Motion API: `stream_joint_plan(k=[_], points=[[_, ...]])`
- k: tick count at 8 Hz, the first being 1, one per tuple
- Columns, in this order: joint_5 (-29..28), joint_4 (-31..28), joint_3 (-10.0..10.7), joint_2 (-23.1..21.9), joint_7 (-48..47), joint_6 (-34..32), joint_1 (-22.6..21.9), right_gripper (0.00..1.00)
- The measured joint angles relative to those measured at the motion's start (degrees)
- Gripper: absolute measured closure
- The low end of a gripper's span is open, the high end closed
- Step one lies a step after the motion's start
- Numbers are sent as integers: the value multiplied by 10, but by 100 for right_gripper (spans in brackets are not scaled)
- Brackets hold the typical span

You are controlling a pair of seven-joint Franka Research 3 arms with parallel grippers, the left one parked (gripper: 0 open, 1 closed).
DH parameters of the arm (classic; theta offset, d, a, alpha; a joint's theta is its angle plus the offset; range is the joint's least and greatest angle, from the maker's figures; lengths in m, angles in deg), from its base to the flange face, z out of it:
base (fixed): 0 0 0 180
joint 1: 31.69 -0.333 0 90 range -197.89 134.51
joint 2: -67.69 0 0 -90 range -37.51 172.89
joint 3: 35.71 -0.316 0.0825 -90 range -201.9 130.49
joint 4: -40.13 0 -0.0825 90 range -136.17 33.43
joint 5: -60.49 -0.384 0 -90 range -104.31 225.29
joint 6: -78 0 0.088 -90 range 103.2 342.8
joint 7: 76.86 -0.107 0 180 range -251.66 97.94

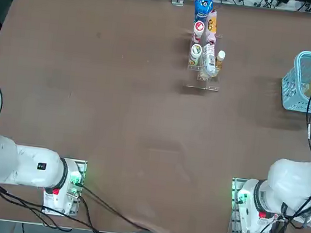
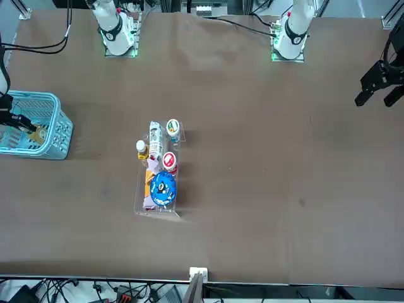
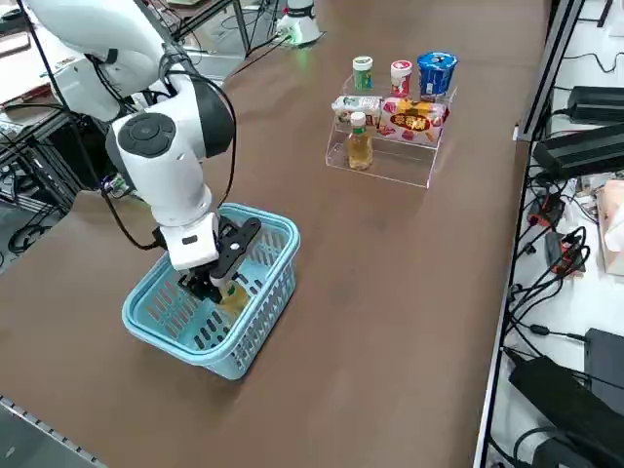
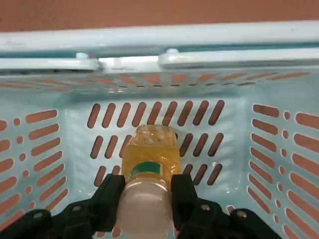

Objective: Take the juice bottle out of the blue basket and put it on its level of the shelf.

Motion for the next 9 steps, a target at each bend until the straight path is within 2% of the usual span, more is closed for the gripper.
stream_joint_plan(k=[6, 9], points=[[0, 10, -4, -14, 51, -7, 0, 46], [0, 49, -10, -49, 56, -91, -1, 46]])
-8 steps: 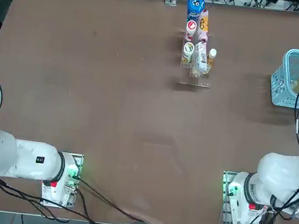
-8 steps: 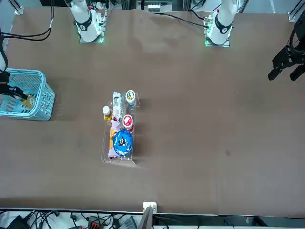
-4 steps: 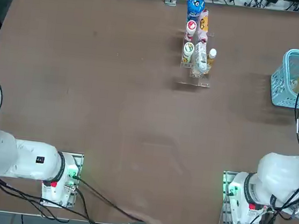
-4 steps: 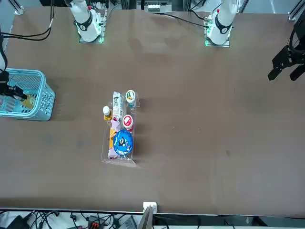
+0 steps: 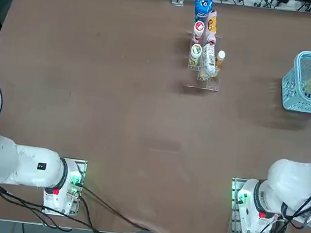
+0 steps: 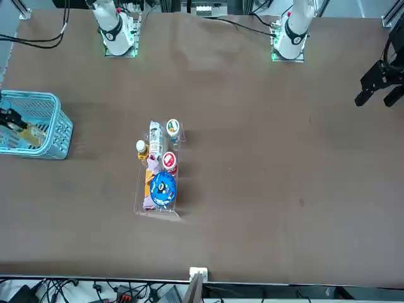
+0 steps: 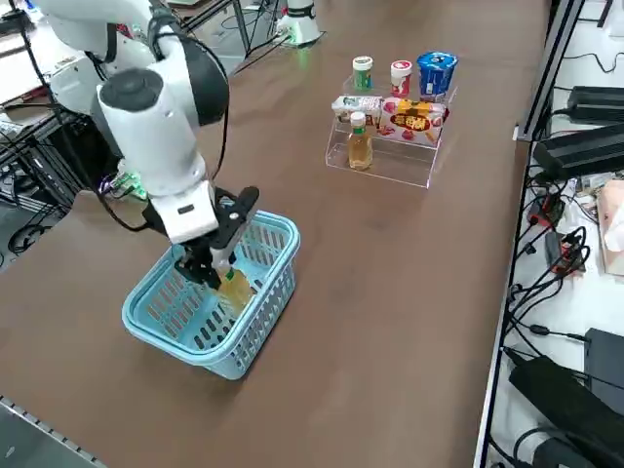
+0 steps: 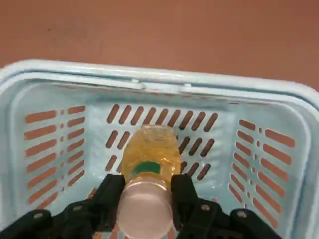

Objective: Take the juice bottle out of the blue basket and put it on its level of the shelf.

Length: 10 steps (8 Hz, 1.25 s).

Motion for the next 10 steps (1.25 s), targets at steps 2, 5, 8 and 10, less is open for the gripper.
stream_joint_plan(k=[2, 5, 8, 10], points=[[0, 68, -7, -17, 5, -105, -7, 46], [0, 180, -10, -26, 6, -232, -53, 46], [0, 255, -12, -27, 5, -294, -125, 46], [0, 266, -13, -26, 5, -301, -171, 46]])
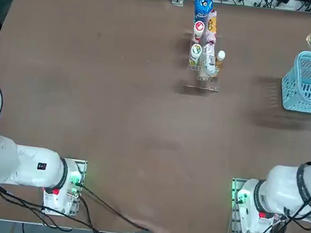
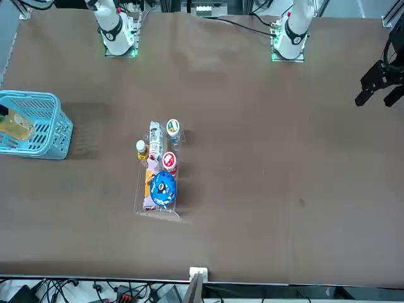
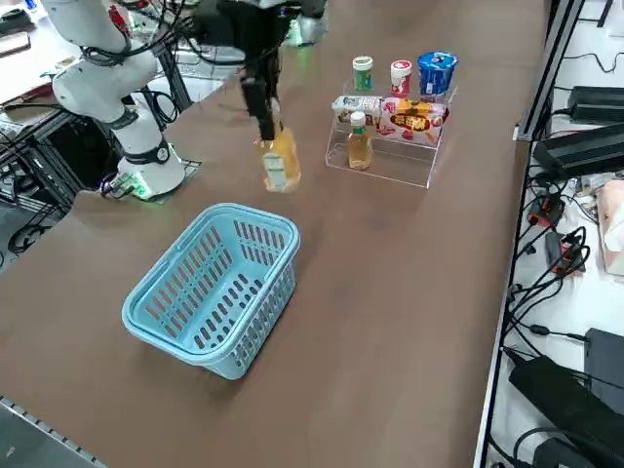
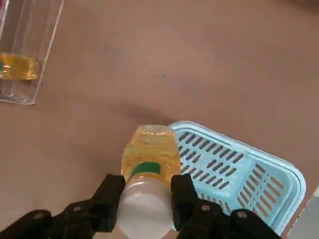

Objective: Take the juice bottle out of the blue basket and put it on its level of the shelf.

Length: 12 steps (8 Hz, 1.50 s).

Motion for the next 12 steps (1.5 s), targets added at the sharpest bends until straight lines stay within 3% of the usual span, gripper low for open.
stream_joint_plan(k=[5, 12], points=[[2, 1, -1, 8, 0, 3, -141, 46], [8, 1, -1, 61, 28, 74, -216, 46]])
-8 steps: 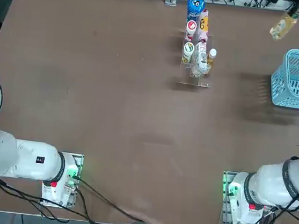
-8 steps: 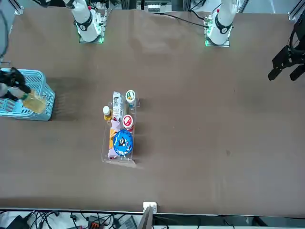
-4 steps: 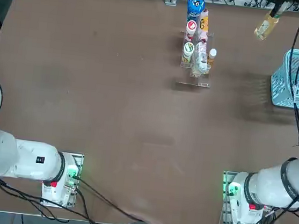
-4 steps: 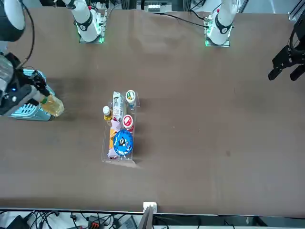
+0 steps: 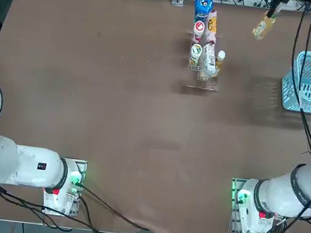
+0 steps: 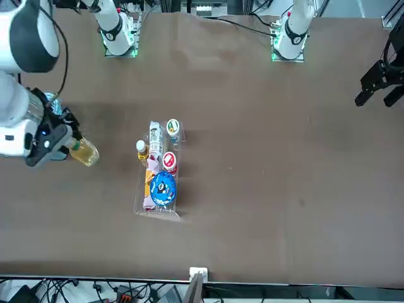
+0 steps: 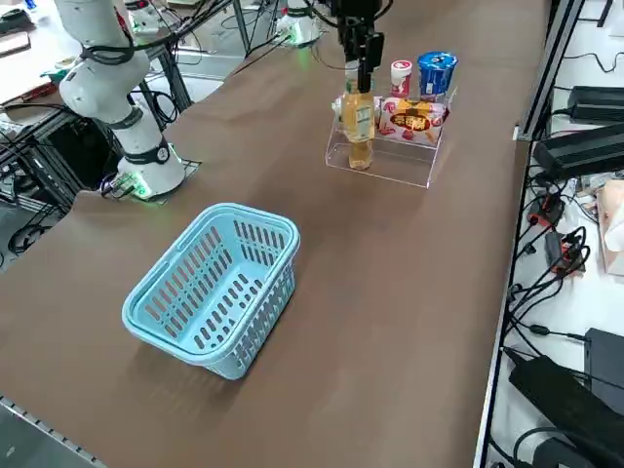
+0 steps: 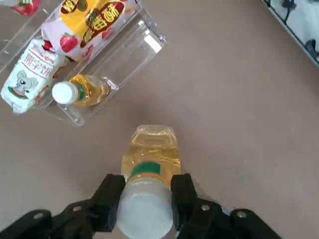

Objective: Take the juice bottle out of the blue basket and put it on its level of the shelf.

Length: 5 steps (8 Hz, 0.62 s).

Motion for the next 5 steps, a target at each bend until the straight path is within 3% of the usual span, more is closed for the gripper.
stream_joint_plan(k=[5], points=[[34, 0, 0, 32, 20, 55, -48, 46]])
